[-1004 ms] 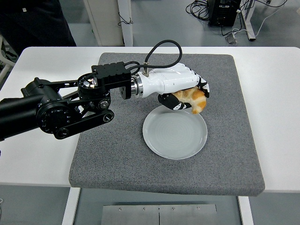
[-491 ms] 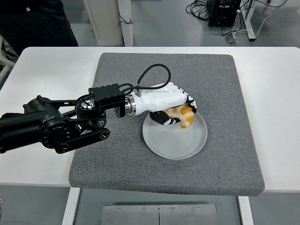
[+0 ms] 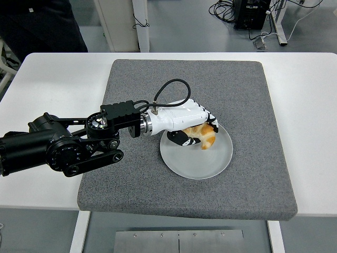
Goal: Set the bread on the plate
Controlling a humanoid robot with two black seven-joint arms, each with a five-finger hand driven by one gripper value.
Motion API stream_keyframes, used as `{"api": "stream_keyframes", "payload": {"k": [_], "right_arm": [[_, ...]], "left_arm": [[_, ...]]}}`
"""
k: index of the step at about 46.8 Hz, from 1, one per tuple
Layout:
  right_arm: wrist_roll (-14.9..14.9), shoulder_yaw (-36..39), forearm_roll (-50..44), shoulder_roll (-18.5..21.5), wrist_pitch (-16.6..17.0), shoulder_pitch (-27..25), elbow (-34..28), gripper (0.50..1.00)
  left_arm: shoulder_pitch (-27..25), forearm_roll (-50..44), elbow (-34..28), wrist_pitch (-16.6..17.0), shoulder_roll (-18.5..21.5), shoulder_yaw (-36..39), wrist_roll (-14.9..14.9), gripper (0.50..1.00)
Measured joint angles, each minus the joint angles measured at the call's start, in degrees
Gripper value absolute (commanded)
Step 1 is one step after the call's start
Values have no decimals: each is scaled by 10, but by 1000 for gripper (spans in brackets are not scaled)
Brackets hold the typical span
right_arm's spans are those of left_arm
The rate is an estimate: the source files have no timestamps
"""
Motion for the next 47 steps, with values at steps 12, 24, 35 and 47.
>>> {"api": "stream_keyframes", "payload": {"k": [12,24,35,47], "right_arm": [[0,0,0,0,0,0,0,1000],[0,0,0,0,0,0,0,1000],[0,0,0,0,0,0,0,1000],[0,0,0,0,0,0,0,1000]], "left_arm": [[5,-5,4,29,-17,34,0,577],[10,-10,16,30,-21,34,0,590],[10,-12,16,37,-21,33,-5,622],[14,-22,16,38,-20,43,-13,636]]}}
